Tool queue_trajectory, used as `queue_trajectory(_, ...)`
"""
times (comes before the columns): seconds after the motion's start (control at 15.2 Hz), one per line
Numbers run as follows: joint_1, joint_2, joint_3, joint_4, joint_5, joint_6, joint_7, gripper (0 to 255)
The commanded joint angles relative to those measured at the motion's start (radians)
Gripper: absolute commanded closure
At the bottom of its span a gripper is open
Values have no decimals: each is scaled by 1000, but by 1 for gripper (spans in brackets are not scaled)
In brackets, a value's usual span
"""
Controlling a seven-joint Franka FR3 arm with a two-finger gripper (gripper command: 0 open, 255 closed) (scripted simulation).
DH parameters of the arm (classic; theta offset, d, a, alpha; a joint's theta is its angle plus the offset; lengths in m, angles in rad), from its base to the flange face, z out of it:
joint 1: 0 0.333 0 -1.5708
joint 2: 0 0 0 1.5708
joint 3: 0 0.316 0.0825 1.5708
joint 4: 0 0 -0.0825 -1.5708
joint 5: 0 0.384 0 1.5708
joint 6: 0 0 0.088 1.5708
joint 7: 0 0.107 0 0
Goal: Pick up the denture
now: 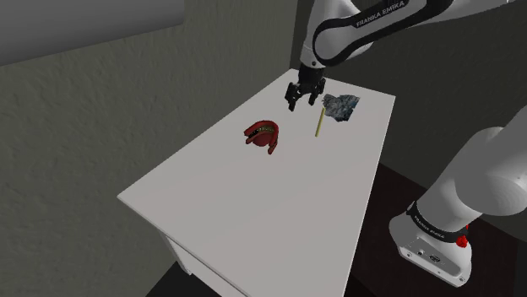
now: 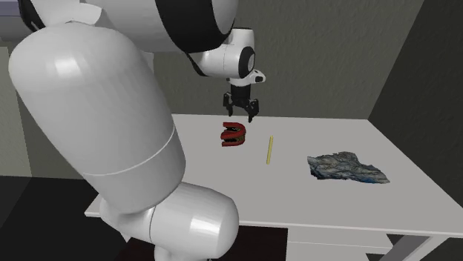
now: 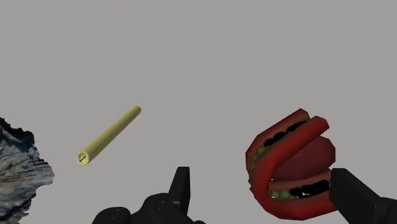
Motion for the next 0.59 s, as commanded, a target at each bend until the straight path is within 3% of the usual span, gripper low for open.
queue_trajectory(0.0,4,80,3,35,5,49,8,0)
queue_trajectory(0.53,8,388,9,212,22,188,22,0)
